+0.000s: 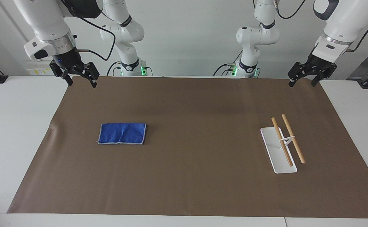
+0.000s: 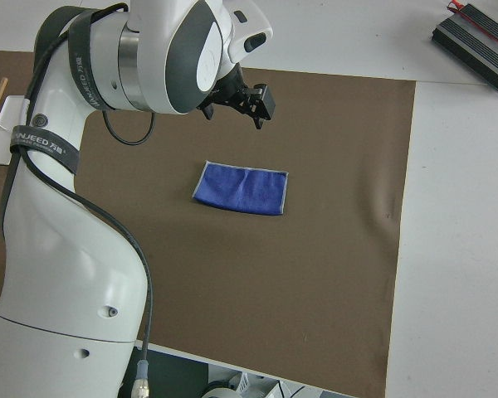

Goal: Right arm passes towel to left arm to hang

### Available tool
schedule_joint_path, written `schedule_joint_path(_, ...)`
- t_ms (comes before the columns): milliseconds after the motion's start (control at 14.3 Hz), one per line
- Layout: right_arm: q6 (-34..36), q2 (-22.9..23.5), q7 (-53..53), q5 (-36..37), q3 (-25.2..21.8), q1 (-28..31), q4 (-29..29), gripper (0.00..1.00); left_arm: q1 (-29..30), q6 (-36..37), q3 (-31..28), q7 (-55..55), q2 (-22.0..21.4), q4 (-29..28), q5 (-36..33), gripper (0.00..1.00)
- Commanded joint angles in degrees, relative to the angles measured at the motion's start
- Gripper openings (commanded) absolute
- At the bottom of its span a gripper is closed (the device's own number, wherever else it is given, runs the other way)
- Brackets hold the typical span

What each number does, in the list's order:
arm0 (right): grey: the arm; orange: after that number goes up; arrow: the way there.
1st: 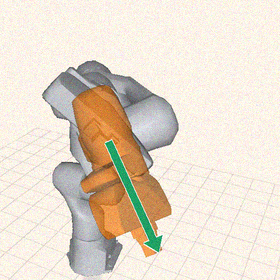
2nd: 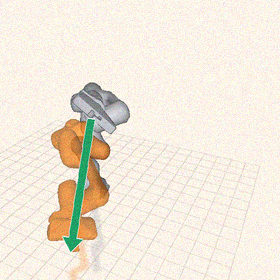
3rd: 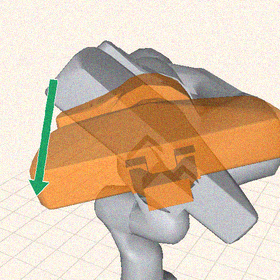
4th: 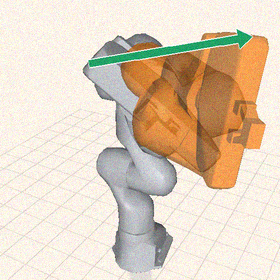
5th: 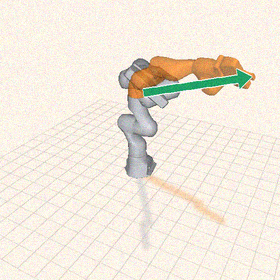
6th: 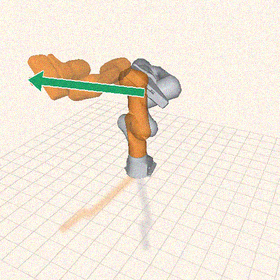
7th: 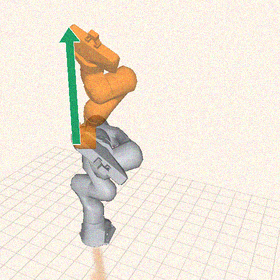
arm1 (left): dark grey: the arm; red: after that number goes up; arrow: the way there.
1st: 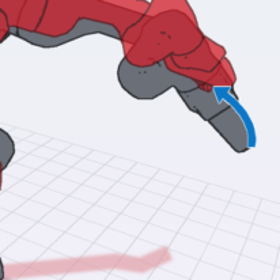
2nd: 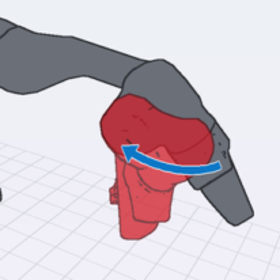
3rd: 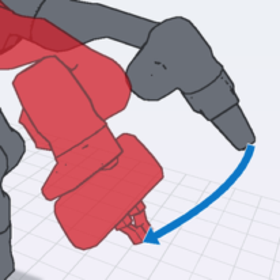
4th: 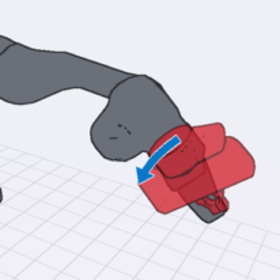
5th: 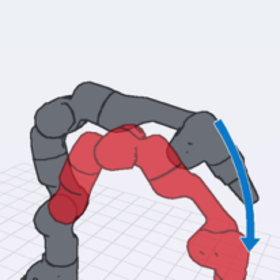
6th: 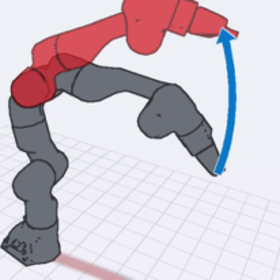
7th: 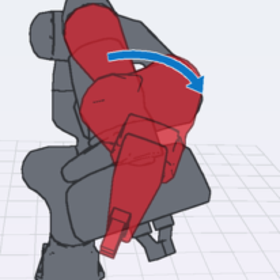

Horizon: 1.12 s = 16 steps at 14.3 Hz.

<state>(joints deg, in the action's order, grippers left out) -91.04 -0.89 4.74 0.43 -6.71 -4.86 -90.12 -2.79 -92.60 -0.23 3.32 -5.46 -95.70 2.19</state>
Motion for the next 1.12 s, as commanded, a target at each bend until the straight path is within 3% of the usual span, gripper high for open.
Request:
schedule_joint_path(0,-1.16,-0.78,2.01,-0.17,0.29,0.11,-1.28,1.0,-0.11,-0.21,-0.39,-0.42,-1.22,-1.33,0.44,1.0)
schedule_joint_path(1052,-2.21,-1.83,3.88,-0.78,0.55,-0.07,-3.83,1.0,-0.11,-0.21,-0.39,-0.51,-1.31,-1.42,0.44,1.0)
